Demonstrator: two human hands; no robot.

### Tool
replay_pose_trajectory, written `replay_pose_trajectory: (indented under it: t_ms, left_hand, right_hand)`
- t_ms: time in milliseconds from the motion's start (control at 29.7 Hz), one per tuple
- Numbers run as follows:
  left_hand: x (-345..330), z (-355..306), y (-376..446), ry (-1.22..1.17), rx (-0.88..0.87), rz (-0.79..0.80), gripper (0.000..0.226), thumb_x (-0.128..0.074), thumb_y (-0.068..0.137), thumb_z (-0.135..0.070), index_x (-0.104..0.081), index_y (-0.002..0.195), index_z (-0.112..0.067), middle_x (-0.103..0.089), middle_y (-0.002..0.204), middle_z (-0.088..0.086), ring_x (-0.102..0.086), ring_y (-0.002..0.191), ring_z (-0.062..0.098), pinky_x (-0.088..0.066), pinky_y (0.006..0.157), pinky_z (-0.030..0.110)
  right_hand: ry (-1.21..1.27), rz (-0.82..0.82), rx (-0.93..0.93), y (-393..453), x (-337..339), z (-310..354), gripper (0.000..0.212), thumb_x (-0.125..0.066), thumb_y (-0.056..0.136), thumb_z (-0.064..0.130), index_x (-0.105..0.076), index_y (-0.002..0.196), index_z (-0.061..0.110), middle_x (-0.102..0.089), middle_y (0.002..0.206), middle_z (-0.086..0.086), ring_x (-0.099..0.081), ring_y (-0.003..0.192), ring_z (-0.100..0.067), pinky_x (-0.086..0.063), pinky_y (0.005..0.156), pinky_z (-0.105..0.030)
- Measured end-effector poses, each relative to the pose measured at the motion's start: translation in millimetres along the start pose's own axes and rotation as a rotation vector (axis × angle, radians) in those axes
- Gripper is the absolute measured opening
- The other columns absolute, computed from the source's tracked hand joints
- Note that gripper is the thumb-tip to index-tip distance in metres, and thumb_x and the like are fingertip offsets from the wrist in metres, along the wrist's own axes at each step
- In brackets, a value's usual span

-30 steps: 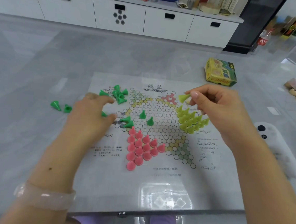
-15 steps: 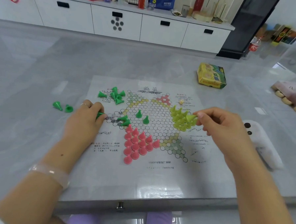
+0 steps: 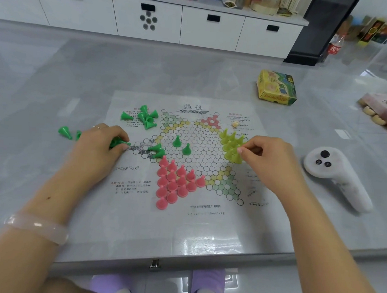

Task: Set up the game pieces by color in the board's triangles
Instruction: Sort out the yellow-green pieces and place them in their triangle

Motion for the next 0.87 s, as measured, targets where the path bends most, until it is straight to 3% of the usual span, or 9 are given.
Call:
replay_pose_trajectory:
  t_ms: [269, 437, 572, 874]
  left_hand:
    - [-0.3, 0.4, -1.4, -0.008, -0.047, 0.04, 0.017, -0.06, 0.083, -0.002, -0.066, 0.098, -0.006, -0.054, 0.098, 0.014, -0.04, 0.086, 0.017, -0.025, 0.076, 0.022]
    - [0.9, 0.6, -1.9, -0.006, -0.056, 0.032, 0.017, -0.06, 0.082, -0.001, -0.066, 0.097, -0.006, -0.047, 0.091, 0.004, -0.04, 0.083, 0.016, -0.021, 0.071, 0.017]
    - [1.4, 0.4, -2.0, 0.001, -0.056, 0.039, 0.018, -0.059, 0.083, -0.002, -0.066, 0.098, -0.006, -0.046, 0.091, 0.002, -0.039, 0.084, 0.016, -0.021, 0.07, 0.016]
    - [2.1, 0.2, -2.6, -0.026, -0.039, 0.039, 0.018, -0.058, 0.084, -0.001, -0.066, 0.098, -0.007, -0.047, 0.093, 0.004, -0.039, 0.082, 0.016, -0.021, 0.07, 0.017]
  right_hand:
    - [-0.038, 0.05, 0.0, 0.6, -12.0, -4.3, 0.01, -0.061, 0.085, 0.021, -0.07, 0.081, 0.018, -0.058, 0.067, 0.011, -0.05, 0.061, -0.001, -0.033, 0.052, -0.006]
    - [-0.053, 0.042, 0.003, 0.8, -13.4, -5.8, 0.01, -0.061, 0.086, 0.019, -0.07, 0.082, 0.016, -0.06, 0.07, 0.006, -0.051, 0.062, -0.008, -0.037, 0.054, -0.015]
    - [-0.068, 0.047, -0.004, 1.8, -15.5, -7.1, 0.01, -0.061, 0.085, 0.018, -0.071, 0.083, 0.016, -0.063, 0.076, 0.003, -0.054, 0.07, -0.011, -0.039, 0.058, -0.014]
    - [-0.078, 0.049, -0.016, 1.1, -14.7, -7.9, 0.011, -0.061, 0.086, 0.018, -0.071, 0.084, 0.016, -0.06, 0.072, 0.006, -0.055, 0.069, -0.012, -0.038, 0.057, -0.012]
Point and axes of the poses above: each hand's wrist, its own y-axis towards the middle knuckle, its own x-axis out of the back of the hand, z = x × y, the point moved 2 cm from there along y, towards the middle knuckle
